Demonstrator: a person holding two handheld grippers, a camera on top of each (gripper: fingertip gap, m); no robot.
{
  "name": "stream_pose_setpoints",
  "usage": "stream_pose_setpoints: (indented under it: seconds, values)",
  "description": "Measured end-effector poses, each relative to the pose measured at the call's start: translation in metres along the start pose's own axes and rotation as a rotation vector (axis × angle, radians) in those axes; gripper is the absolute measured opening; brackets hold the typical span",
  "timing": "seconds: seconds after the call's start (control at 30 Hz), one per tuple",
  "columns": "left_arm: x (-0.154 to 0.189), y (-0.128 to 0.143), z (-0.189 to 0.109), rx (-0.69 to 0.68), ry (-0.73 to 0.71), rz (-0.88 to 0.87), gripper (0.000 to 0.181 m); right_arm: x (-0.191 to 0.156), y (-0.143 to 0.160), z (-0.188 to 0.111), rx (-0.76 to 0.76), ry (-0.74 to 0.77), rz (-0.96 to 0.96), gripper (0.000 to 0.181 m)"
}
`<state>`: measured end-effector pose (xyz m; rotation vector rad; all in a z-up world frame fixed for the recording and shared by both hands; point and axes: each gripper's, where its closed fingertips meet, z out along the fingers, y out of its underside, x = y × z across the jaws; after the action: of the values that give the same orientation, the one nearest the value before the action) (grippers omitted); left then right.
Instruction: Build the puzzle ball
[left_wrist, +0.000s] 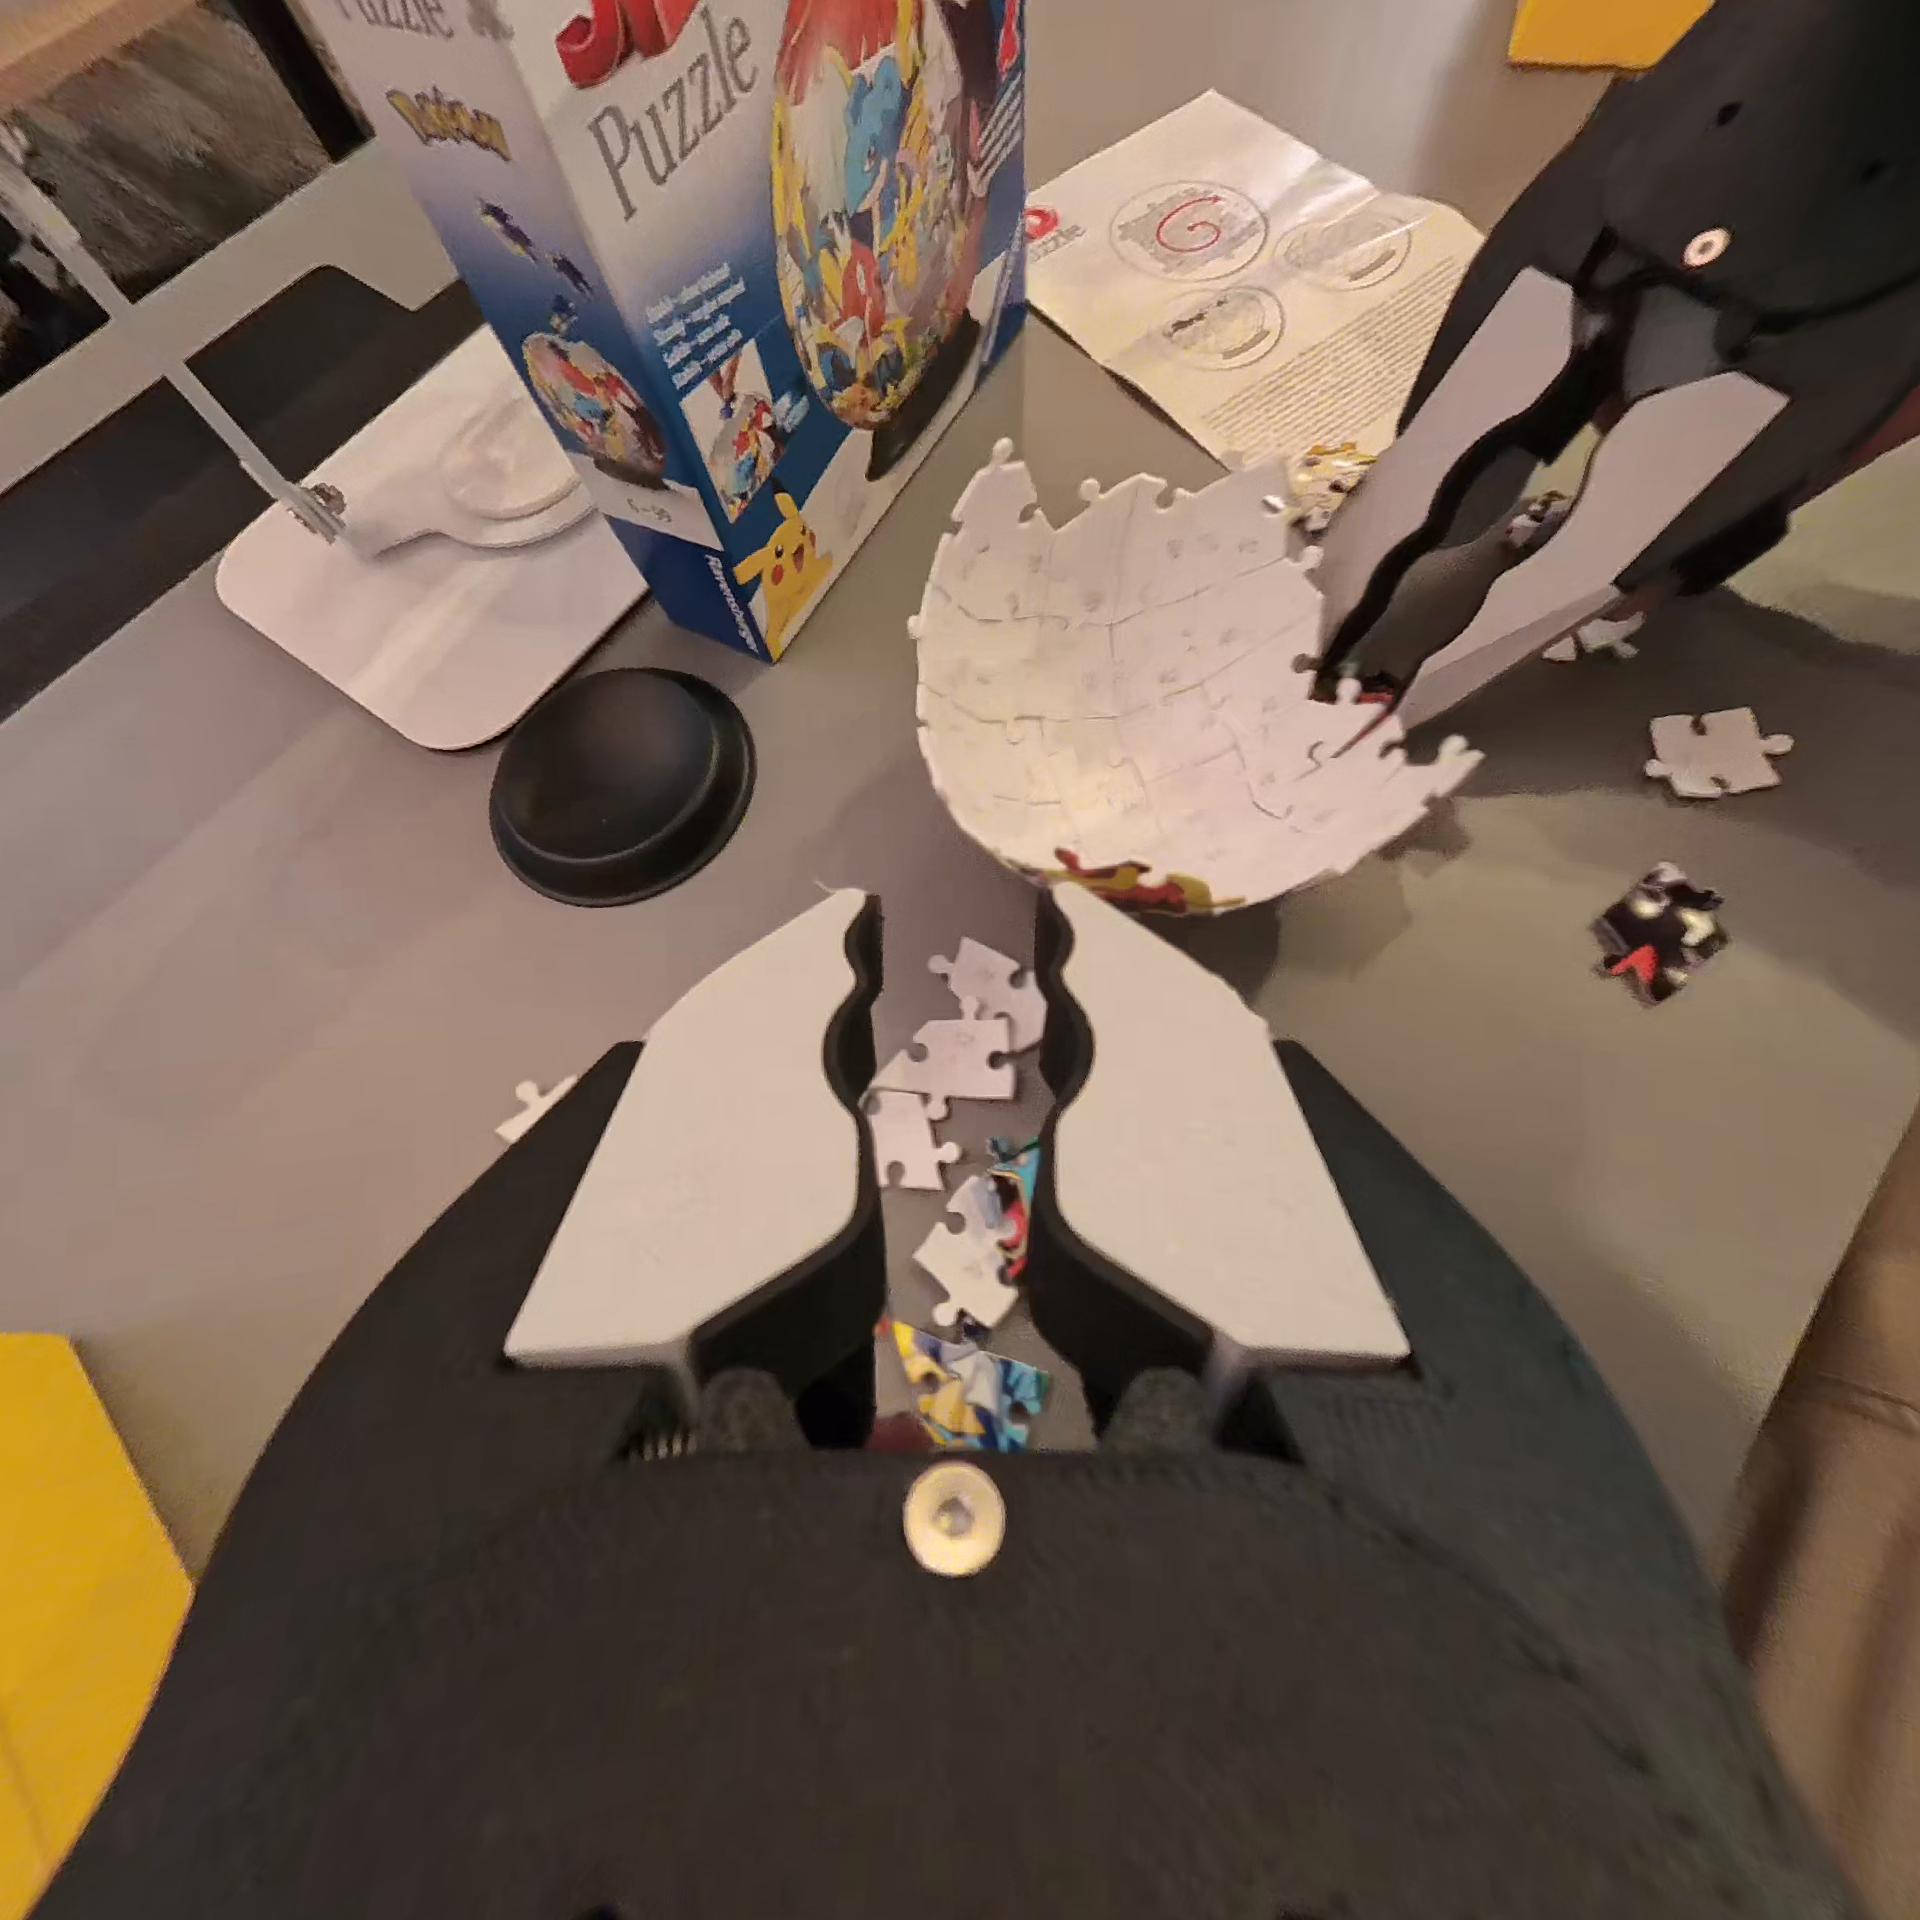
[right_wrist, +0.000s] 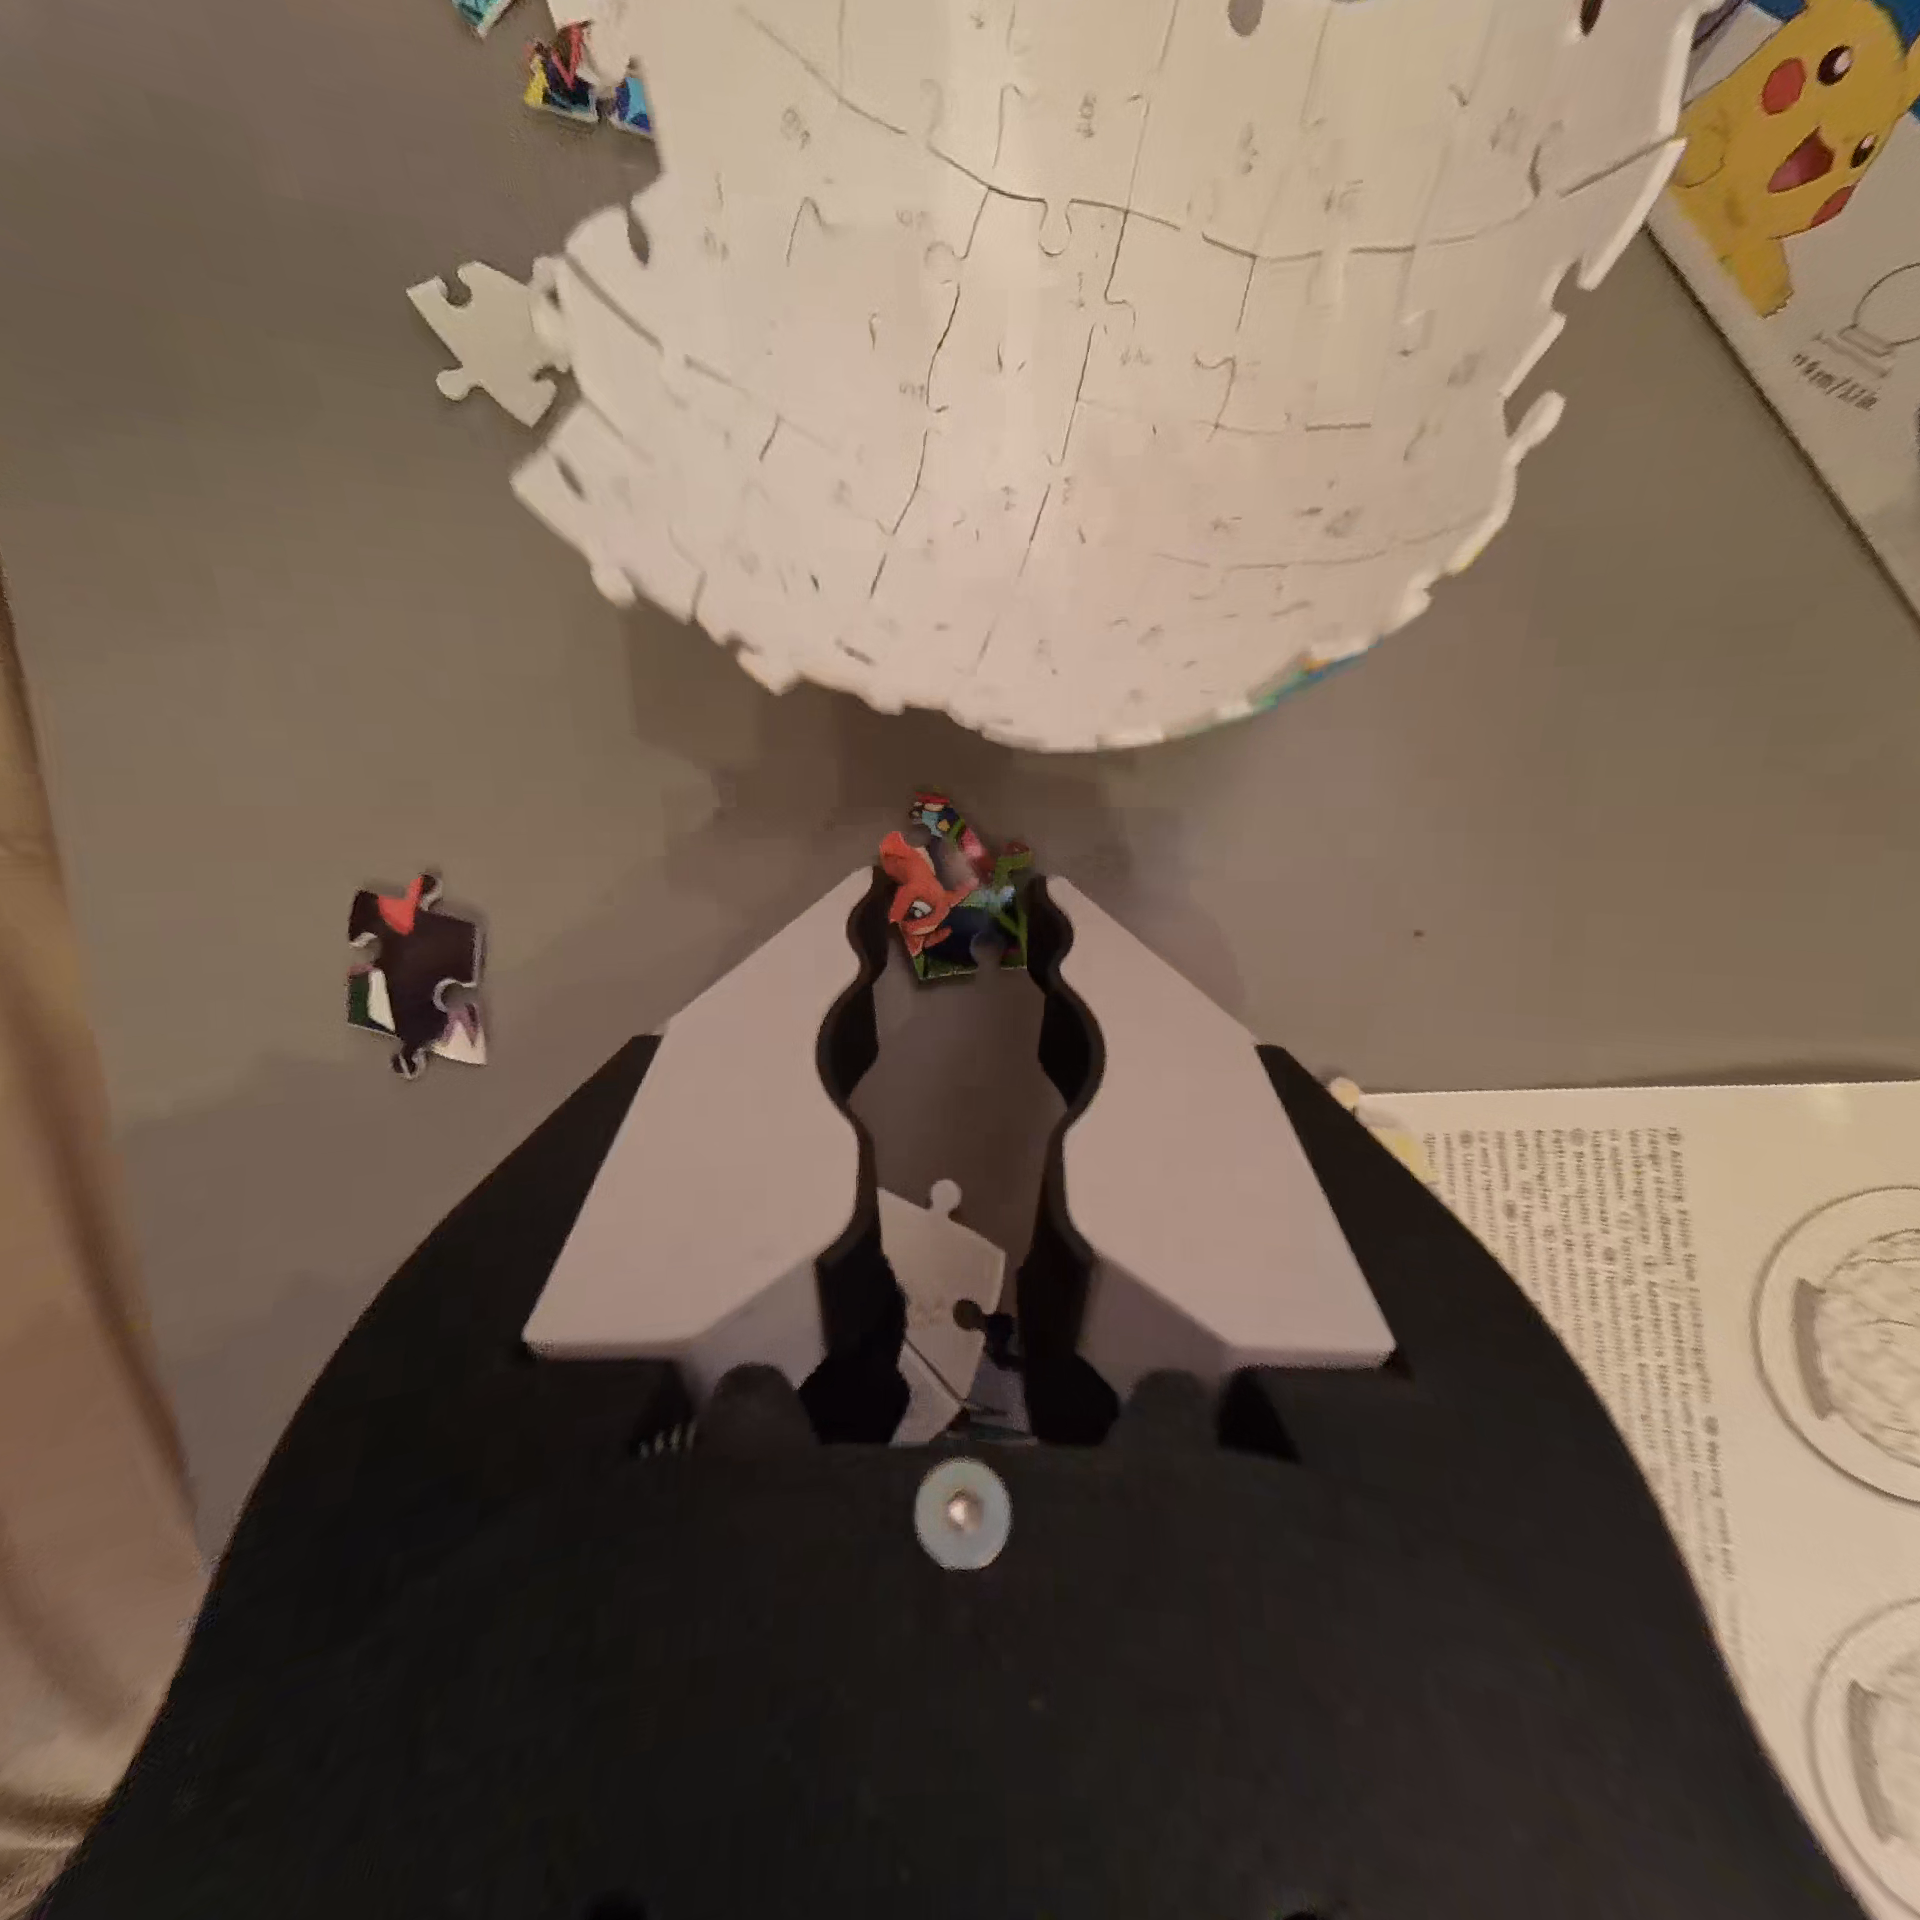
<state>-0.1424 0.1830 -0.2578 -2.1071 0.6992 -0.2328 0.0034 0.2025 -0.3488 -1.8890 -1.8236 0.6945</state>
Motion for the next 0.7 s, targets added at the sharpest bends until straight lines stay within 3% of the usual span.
stream_pose_setpoints:
  seconds: [0.3,0.43,0.6,0.7]
  values:
    - [0.056,-0.002,-0.014,0.070,0.068,0.088,0.027,-0.044,-0.014,-0.003,0.008,-0.225,0.267,0.023]
    - [0.093,-0.007,-0.014,0.103,0.126,0.171,0.033,-0.069,-0.032,-0.022,0.151,-0.380,0.373,0.023]
    - [0.136,-0.009,0.003,0.110,0.116,0.423,0.042,-0.097,-0.057,-0.047,0.277,-0.557,0.393,0.023]
    - [0.142,-0.006,0.011,0.076,0.077,0.548,0.032,-0.112,-0.063,-0.049,0.268,-0.614,0.362,0.023]
